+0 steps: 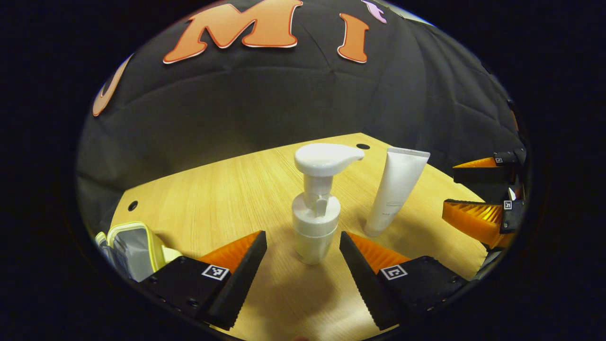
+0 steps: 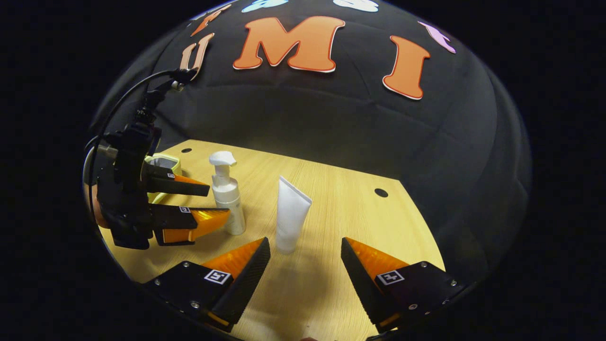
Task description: First open the suitcase, pack the skin care products into it, and then close the suitcase.
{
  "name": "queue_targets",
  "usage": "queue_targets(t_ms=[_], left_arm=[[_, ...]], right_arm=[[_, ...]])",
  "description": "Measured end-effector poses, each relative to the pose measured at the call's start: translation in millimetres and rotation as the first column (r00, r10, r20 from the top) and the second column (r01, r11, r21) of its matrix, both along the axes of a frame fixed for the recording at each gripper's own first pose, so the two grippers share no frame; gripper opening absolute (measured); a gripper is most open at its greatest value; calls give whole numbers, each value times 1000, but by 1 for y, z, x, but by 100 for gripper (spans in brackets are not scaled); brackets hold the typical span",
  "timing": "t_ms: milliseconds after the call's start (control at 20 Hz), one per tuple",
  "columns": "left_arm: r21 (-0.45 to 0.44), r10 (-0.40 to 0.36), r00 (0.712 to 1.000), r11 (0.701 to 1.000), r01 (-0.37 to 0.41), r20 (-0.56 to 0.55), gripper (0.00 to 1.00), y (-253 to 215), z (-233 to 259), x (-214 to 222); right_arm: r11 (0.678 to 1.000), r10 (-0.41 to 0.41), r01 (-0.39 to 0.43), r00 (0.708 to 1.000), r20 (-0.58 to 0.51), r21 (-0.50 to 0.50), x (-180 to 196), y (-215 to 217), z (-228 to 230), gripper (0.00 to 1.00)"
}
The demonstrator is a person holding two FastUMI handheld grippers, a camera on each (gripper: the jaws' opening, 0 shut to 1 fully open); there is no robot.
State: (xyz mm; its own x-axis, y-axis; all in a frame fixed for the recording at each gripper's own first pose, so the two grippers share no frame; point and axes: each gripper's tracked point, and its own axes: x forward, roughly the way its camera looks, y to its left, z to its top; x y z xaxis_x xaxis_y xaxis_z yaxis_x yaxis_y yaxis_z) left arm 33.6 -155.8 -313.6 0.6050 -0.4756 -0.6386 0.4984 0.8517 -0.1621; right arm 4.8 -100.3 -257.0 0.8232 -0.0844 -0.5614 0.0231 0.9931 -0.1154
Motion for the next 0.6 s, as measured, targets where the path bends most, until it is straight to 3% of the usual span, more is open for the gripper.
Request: queue_targets(t_ms=[200, 350, 600], left_arm=[[7, -26, 1000, 1000, 26, -16, 97, -11, -16, 10], [11, -56, 998, 998, 56, -15, 64, -22, -20, 11], [-5, -13, 997, 1000, 13, -71, 61, -8, -16, 7]], right_arm=[[1000, 6, -5, 999, -39, 13, 6, 0, -16, 97], [1000, 18, -16, 998, -63, 22, 20, 2, -31, 97], [998, 43, -39, 993, -111, 41, 36, 7, -59, 97]])
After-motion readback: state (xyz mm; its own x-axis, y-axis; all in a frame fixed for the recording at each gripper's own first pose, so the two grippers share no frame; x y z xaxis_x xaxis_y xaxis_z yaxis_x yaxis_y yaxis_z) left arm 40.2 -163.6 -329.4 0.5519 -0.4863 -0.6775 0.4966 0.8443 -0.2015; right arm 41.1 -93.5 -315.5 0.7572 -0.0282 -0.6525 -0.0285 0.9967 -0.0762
